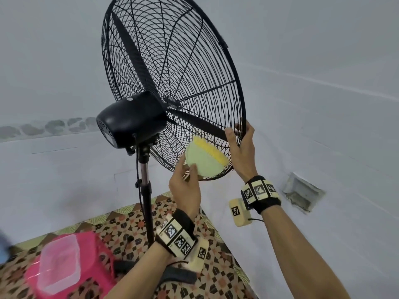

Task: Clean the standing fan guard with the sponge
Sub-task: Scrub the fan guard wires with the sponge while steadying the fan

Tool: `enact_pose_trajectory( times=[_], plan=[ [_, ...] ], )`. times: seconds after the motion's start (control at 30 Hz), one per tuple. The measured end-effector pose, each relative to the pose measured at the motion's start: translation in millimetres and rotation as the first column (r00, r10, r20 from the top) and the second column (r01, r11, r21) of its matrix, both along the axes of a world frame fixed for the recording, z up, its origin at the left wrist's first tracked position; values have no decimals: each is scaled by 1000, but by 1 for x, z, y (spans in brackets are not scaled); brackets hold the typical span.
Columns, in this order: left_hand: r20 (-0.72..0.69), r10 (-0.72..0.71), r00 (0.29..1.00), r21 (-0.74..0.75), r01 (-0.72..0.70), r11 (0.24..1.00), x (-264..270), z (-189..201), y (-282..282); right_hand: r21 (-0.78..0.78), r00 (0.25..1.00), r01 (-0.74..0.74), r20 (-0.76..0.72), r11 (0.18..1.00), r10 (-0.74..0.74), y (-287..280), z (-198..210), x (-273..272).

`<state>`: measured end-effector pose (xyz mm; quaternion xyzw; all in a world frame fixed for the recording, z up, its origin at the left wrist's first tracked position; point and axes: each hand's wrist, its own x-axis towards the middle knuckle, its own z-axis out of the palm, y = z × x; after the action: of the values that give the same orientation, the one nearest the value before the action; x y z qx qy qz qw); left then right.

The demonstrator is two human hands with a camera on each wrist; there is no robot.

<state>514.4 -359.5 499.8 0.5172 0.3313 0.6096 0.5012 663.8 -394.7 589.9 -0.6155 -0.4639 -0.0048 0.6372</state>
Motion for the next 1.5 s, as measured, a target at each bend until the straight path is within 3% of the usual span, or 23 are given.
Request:
enact_pose_trajectory(
  times=[0.1,0.2,0.27,0.33,0.43,0.5,0.6,0.67,0.77,0.9,0.97,1.13,1.2,1.27,1.4,1.5],
  plan=[
    [-56,39,998,22,-38,999,4,-5,5,-1,1000,5,-11,1000,-5,-2,1,0],
    [-151,1,989,-162,-26,986,-1,-35,3,2,1000,-6,-24,1000,6,-4,2,-4],
    [-150,-99,984,-284,53,957,-7,-50,0,-2,1000,-10,-29,1000,10,-5,2,-6],
    [-92,-219,971,-353,174,919,-13,-44,-2,-8,1000,-11,-23,1000,11,-6,3,-5],
    [127,-408,904,-429,420,799,-26,-13,-11,-49,999,-35,-22,998,34,-8,6,-1],
    [246,-494,834,-382,552,741,-33,10,-24,-94,999,-47,-4,994,47,-11,9,5],
    [294,-592,751,-254,658,709,-35,40,-39,-169,997,-69,26,983,74,-17,18,11],
    [312,-598,738,-212,667,714,-26,49,-40,-198,996,-88,16,976,93,-20,20,15],
    [310,-562,767,-219,633,742,-10,31,-40,-213,996,-80,21,974,86,-23,21,20],
    [283,-449,847,-413,531,740,-1,-20,-36,-225,995,-93,8,970,98,-24,20,19],
    [280,-435,856,-434,517,738,-1,-27,-37,-211,995,-94,3,973,97,-25,19,17],
    [307,-549,778,-149,609,779,0,16,-47,-194,996,-80,13,978,84,-26,17,19],
    [322,-546,773,-116,605,788,5,22,-45,-193,997,-79,1,978,81,-25,18,18],
    [284,-528,800,-154,582,799,7,8,-42,-188,997,-78,0,979,80,-24,19,18],
    [225,-426,876,-365,481,797,5,-33,-37,-182,997,-77,4,980,79,-24,16,17],
    [216,-447,868,-330,496,803,7,-25,-39,-184,997,-71,7,980,73,-25,17,19]
  ],
)
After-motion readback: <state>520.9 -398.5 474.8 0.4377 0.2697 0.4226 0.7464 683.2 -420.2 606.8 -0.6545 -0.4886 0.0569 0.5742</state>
